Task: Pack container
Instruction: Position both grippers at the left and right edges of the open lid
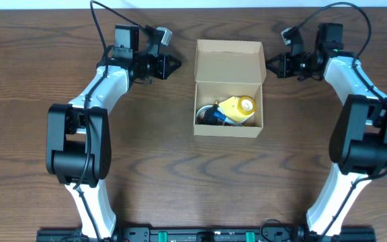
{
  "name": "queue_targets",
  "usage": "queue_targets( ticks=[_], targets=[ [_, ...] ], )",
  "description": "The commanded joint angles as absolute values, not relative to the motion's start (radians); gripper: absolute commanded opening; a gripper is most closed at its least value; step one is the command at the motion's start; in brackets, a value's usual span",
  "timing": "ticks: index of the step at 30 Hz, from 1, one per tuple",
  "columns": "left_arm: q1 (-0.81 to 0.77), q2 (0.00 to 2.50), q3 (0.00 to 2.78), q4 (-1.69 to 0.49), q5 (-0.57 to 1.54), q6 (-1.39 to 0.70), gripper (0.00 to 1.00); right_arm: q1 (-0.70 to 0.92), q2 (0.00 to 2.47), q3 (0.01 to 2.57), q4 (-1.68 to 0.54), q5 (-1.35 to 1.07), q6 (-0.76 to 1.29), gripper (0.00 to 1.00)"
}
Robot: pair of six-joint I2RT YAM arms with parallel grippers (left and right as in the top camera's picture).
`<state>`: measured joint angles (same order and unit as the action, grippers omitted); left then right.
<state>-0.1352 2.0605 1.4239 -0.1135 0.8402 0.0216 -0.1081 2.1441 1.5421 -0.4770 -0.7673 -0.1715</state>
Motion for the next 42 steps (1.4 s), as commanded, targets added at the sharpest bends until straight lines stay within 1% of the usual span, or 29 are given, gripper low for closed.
queue_targets(
  ticks=[1,9,19,28,30,36,42],
  targets=[
    [-0.131,2.099,1.443,-0.087,0.931,-0.031,0.06,-0.095,2.146,1.554,-0.453,-0.783,-0.122,0.01],
    [-0.129,2.183,1.443,-0.026,1.065,-0.092,0.06,-0.094,2.146,1.554,-0.456,-0.782,-0.112,0.01],
    [-0.129,2.189,1.443,-0.017,1.070,-0.094,0.06,-0.085,2.175,1.549,-0.465,-0.721,-0.101,0.01],
    [-0.128,2.194,1.444,-0.017,1.071,-0.094,0.06,-0.064,2.274,1.549,-0.402,-0.844,-0.073,0.01],
    [-0.124,2.205,1.445,0.005,1.120,-0.096,0.06,-0.058,2.277,1.549,-0.388,-0.844,-0.060,0.01],
    [-0.123,2.231,1.448,0.111,1.195,-0.173,0.06,-0.055,2.277,1.550,-0.356,-0.873,-0.052,0.01],
    [-0.123,2.296,1.469,0.111,1.176,-0.209,0.06,-0.054,2.277,1.550,-0.347,-0.888,-0.049,0.01]
  ],
)
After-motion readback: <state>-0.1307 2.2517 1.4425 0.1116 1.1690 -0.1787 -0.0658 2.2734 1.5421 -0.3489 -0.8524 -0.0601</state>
